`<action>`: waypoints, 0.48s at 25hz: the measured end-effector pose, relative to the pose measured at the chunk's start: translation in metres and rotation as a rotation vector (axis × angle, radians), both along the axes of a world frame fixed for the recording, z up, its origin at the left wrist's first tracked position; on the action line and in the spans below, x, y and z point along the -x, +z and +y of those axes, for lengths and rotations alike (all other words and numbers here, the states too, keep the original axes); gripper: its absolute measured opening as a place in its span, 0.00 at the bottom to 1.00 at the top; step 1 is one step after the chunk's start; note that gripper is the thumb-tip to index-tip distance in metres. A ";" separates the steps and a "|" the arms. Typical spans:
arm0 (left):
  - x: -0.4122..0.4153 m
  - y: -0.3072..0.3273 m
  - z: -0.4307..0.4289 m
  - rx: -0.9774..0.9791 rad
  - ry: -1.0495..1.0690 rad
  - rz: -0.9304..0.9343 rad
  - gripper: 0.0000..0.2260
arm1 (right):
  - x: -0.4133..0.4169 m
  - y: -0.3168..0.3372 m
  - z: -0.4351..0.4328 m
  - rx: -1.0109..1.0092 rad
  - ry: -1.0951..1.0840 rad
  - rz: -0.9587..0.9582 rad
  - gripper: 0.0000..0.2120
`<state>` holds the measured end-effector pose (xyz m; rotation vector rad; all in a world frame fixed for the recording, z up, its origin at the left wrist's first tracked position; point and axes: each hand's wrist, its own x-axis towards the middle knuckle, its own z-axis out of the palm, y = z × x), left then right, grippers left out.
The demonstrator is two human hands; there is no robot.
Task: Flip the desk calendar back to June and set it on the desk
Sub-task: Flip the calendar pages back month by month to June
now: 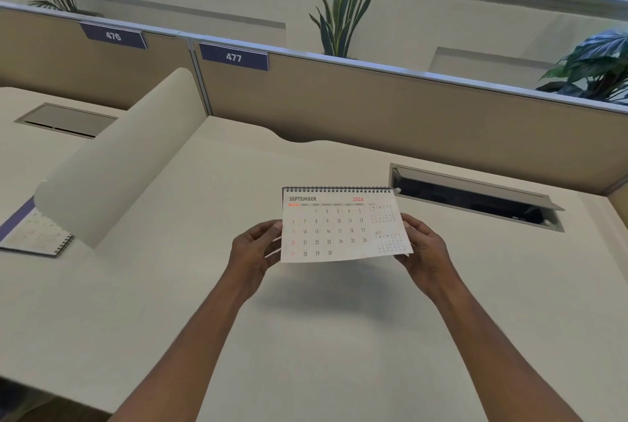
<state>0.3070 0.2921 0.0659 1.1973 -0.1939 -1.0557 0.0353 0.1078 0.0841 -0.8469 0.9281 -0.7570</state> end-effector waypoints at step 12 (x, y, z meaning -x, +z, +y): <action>-0.011 0.020 -0.029 0.026 0.036 -0.266 0.12 | -0.022 0.015 -0.020 0.187 -0.002 0.030 0.24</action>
